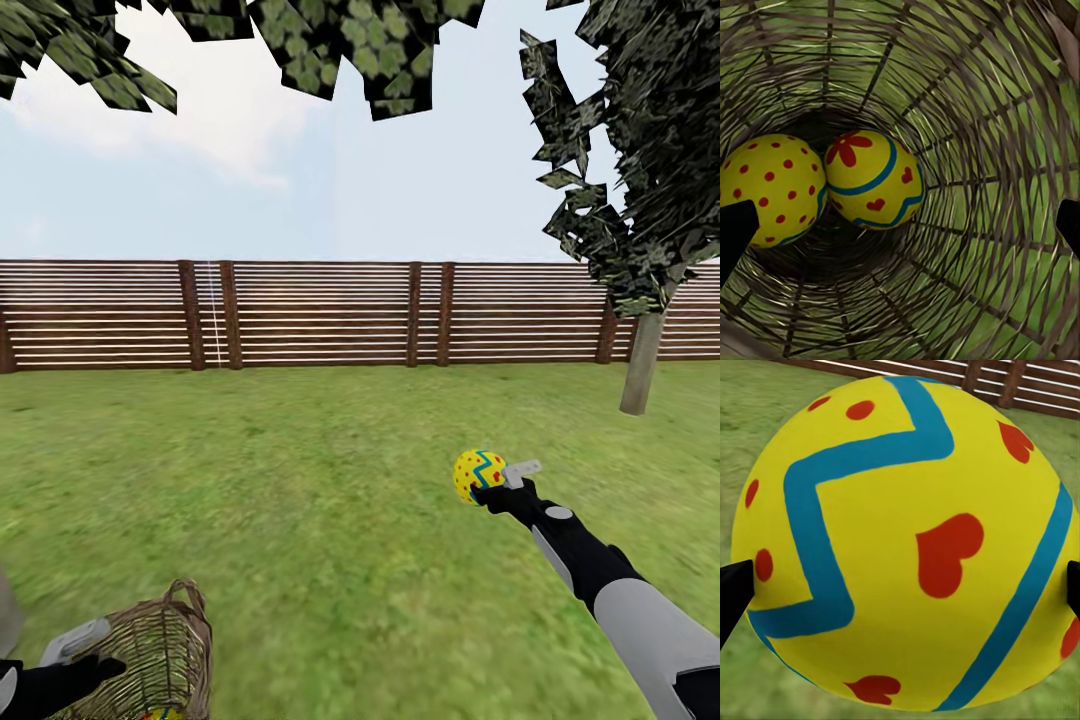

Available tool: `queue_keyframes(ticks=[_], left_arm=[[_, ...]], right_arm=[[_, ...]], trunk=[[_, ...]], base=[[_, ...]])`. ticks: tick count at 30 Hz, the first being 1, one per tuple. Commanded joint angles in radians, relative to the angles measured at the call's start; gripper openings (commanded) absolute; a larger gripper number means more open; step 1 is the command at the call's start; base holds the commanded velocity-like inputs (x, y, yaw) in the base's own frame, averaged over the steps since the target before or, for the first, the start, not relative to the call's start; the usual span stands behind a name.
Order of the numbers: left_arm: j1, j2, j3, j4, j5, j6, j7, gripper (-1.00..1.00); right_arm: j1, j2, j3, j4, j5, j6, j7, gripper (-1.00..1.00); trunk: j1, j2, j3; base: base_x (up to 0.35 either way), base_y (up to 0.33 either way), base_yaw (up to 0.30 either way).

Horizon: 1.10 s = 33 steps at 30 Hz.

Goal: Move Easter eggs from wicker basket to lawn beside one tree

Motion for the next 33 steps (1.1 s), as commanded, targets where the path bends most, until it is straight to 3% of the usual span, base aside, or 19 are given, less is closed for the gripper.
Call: queue_keyframes(ticks=[1,21,33], left_arm=[[-0.001,-0.001,0.005,-0.001,0.003,0.008,-0.002,1.00],[-0.001,-0.015,0.003,-0.004,0.003,0.008,-0.002,1.00],[-0.001,-0.015,0.004,-0.005,0.003,0.008,-0.002,1.00]], right_arm=[[-0.001,-0.001,0.004,-0.001,-0.011,0.004,0.000,-1.00],[-0.001,0.000,0.005,0.002,-0.010,0.005,-0.006,-1.00],[-0.001,0.000,0.005,0.001,-0.010,0.005,-0.006,-1.00]], trunk=[[0.004,-0.008,-0.004],[0.080,-0.148,-0.067],[0.086,-0.151,-0.113]], base=[[0.000,0.000,0.000],[0.000,0.000,0.053],[0.000,0.000,0.000]])
